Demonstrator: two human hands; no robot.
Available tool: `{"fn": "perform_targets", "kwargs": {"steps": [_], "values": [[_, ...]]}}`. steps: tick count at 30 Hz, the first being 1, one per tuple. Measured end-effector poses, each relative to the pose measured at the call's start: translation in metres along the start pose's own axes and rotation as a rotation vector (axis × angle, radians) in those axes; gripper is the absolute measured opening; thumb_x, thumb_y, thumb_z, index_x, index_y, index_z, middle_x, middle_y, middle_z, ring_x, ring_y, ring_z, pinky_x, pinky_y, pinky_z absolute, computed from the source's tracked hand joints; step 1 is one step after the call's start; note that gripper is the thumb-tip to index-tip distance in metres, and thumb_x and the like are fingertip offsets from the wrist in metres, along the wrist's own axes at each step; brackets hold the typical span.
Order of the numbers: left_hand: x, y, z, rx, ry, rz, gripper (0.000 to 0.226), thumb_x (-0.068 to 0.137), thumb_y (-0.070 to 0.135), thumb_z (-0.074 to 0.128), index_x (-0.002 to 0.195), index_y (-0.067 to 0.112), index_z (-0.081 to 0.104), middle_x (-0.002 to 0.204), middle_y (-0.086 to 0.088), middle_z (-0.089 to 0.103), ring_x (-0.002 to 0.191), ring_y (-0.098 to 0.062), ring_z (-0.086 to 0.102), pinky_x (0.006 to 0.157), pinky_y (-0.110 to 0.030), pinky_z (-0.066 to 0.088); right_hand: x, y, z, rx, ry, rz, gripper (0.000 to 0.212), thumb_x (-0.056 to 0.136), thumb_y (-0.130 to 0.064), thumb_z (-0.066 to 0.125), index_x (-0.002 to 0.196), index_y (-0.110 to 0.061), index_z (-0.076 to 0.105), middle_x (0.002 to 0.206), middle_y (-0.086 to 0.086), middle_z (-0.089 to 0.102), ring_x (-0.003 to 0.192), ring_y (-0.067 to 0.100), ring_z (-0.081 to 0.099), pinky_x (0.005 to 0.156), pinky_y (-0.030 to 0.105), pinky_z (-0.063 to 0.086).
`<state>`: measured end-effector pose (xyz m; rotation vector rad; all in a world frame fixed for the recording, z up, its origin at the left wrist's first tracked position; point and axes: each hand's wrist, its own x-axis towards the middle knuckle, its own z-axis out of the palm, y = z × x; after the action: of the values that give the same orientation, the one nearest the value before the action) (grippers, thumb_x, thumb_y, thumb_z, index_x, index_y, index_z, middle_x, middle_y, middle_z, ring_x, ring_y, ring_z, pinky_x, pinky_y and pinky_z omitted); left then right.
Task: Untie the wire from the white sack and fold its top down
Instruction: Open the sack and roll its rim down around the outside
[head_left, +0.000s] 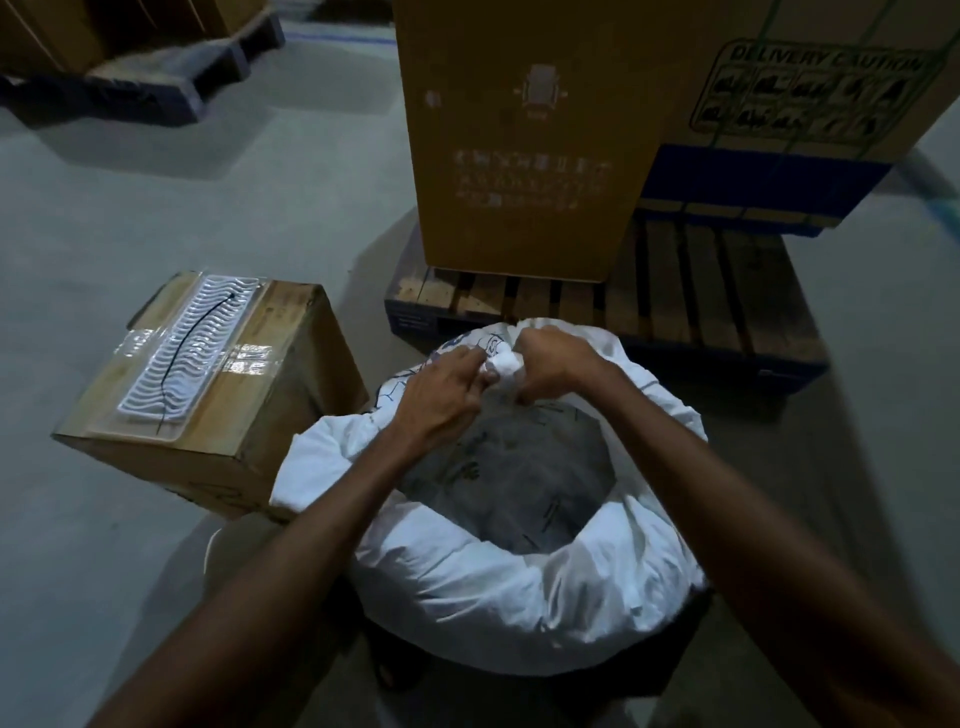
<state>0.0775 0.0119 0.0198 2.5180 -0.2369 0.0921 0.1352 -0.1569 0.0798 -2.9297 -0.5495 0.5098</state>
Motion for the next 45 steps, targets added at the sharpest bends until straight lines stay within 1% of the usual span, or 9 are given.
{"fn": "perform_targets", "kwargs": {"steps": [4, 8, 14, 18, 21, 28, 33, 38, 45], "values": [[0.023, -0.005, -0.006, -0.261, -0.095, -0.311, 0.040, 0.100, 0.042, 0.039, 0.092, 0.019, 0.071, 0.091, -0.006, 0.067, 0.083, -0.025, 0.059, 0.077, -0.038, 0.049, -0.006, 0.008, 0.019, -0.135, 0.425, -0.080, 0.069, 0.074, -0.035, 0.082, 0.134, -0.020, 0.053, 0.128, 0.005, 0.060, 0.118, 0.028, 0.056, 0.106, 0.048, 0.036], [0.053, -0.010, -0.017, -0.477, -0.283, -0.624, 0.026, 0.101, 0.018, 0.053, 0.100, 0.003, 0.074, 0.100, -0.016, 0.073, 0.095, -0.028, 0.067, 0.086, -0.039, 0.056, -0.008, 0.012, 0.050, -0.217, 0.438, 0.056, 0.090, 0.070, -0.041, 0.082, 0.146, -0.013, 0.044, 0.139, 0.011, 0.055, 0.124, 0.032, 0.055, 0.108, 0.056, 0.036], [0.044, 0.001, -0.020, 0.033, -0.291, -0.115, 0.062, 0.101, 0.062, 0.034, 0.142, 0.018, 0.045, 0.138, -0.014, 0.048, 0.121, -0.028, 0.049, 0.107, -0.050, 0.043, 0.014, 0.025, 0.035, 0.107, 0.268, 0.223, 0.040, 0.084, -0.036, 0.076, 0.117, -0.015, 0.065, 0.106, 0.008, 0.070, 0.091, 0.026, 0.068, 0.072, 0.035, 0.053], [0.041, 0.012, 0.008, 0.247, -0.129, 0.149, 0.050, 0.102, 0.045, 0.043, 0.142, 0.015, 0.043, 0.137, -0.014, 0.049, 0.123, -0.030, 0.048, 0.105, -0.045, 0.040, 0.031, 0.025, 0.009, 0.160, -0.027, 0.157, 0.048, 0.079, -0.027, 0.082, 0.118, -0.005, 0.063, 0.111, 0.012, 0.066, 0.093, 0.026, 0.064, 0.068, 0.033, 0.051], [0.058, 0.018, 0.011, 0.037, -0.104, 0.066, 0.018, 0.102, 0.029, 0.046, 0.108, 0.015, 0.057, 0.102, -0.008, 0.058, 0.094, -0.027, 0.056, 0.073, -0.036, 0.039, 0.037, 0.034, -0.001, 0.128, -0.073, 0.105, 0.054, 0.071, -0.026, 0.086, 0.118, -0.010, 0.064, 0.113, 0.010, 0.067, 0.097, 0.025, 0.062, 0.072, 0.033, 0.049], [0.106, 0.000, 0.004, -0.254, -0.250, -0.254, 0.036, 0.092, 0.036, 0.050, 0.061, 0.021, 0.051, 0.062, -0.002, 0.049, 0.058, -0.019, 0.040, 0.062, -0.032, 0.032, 0.013, 0.048, 0.034, -0.116, 0.305, 0.123, 0.074, 0.074, -0.046, 0.082, 0.135, -0.017, 0.051, 0.134, 0.009, 0.057, 0.120, 0.030, 0.056, 0.098, 0.048, 0.045], [0.097, -0.004, 0.002, -0.065, -0.320, -0.082, 0.046, 0.091, 0.053, 0.044, 0.118, 0.018, 0.056, 0.111, -0.008, 0.061, 0.093, -0.024, 0.054, 0.083, -0.043, 0.046, 0.012, 0.061, 0.027, 0.211, 0.110, 0.308, 0.038, 0.067, -0.036, 0.079, 0.095, -0.018, 0.061, 0.083, 0.000, 0.061, 0.078, 0.021, 0.063, 0.061, 0.029, 0.043], [0.086, 0.011, 0.017, 0.402, -0.173, 0.399, 0.102, 0.073, 0.050, 0.060, 0.158, 0.011, 0.020, 0.152, -0.018, 0.031, 0.141, -0.033, 0.029, 0.120, -0.052, 0.025, 0.023, 0.075, 0.000, 0.662, -0.156, 0.310, 0.062, 0.062, -0.025, 0.083, 0.121, -0.017, 0.066, 0.113, 0.006, 0.067, 0.093, 0.018, 0.062, 0.066, 0.028, 0.049], [0.119, 0.036, 0.044, 0.510, -0.101, 0.351, 0.056, 0.086, 0.055, 0.053, 0.124, 0.014, 0.054, 0.127, -0.013, 0.048, 0.107, -0.028, 0.048, 0.080, -0.041, 0.046, 0.024, 0.080, -0.006, 0.677, -0.165, 0.316, 0.056, 0.075, -0.034, 0.077, 0.124, -0.011, 0.064, 0.119, 0.014, 0.068, 0.100, 0.025, 0.064, 0.095, 0.046, 0.055]]}}
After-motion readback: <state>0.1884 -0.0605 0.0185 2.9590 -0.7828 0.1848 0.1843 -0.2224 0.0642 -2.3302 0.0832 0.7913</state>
